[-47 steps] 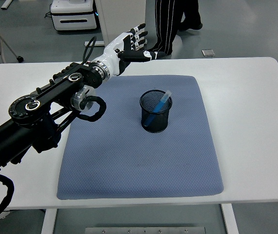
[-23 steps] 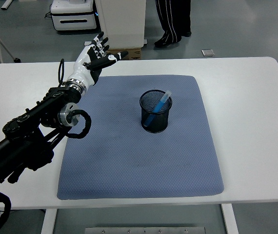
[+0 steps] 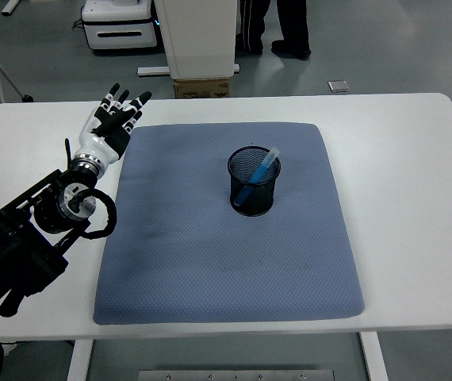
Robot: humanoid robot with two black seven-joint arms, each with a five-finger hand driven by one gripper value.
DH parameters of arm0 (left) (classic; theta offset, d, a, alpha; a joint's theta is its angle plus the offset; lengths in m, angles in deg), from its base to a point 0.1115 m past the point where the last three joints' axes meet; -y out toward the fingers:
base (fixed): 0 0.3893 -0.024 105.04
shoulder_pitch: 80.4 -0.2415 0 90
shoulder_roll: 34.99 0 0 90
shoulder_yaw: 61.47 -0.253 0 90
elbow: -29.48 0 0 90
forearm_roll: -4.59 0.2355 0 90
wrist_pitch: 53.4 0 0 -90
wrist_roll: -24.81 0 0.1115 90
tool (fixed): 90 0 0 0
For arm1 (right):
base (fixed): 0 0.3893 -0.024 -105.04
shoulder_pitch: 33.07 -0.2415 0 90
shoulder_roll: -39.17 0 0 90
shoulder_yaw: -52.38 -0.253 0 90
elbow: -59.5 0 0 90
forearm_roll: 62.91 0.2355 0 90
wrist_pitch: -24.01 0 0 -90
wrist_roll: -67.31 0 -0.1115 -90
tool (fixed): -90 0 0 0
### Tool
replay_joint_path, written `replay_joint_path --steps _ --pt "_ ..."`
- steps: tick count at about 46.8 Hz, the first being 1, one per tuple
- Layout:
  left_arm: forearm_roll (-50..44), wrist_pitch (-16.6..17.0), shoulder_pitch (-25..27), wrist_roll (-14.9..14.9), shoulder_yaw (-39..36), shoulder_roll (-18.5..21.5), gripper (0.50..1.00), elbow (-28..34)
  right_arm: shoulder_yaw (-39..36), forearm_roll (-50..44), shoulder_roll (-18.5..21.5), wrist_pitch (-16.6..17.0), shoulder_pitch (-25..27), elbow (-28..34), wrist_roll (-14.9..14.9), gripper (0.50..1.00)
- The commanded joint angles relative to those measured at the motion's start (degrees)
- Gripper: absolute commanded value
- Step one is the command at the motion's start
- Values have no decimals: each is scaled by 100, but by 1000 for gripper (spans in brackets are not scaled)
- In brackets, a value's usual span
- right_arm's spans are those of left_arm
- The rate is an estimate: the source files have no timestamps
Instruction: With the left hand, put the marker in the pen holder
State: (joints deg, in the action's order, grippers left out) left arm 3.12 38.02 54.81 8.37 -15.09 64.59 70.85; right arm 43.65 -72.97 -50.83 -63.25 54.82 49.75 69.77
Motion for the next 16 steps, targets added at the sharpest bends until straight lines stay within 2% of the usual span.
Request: replay_joint_path --steps 1,8,16 --pt "-11 -220 -12 -52 3 -35 1000 -191 12 -5 0 -2 0 0 0 1000" --pt "59 -247 -12 -87 3 -18 1000 -209 21 -23 0 7 0 0 0 1000" --pt "226 -255 -3 -324 -6 0 1000 -209 21 4 0 7 0 0 9 1000"
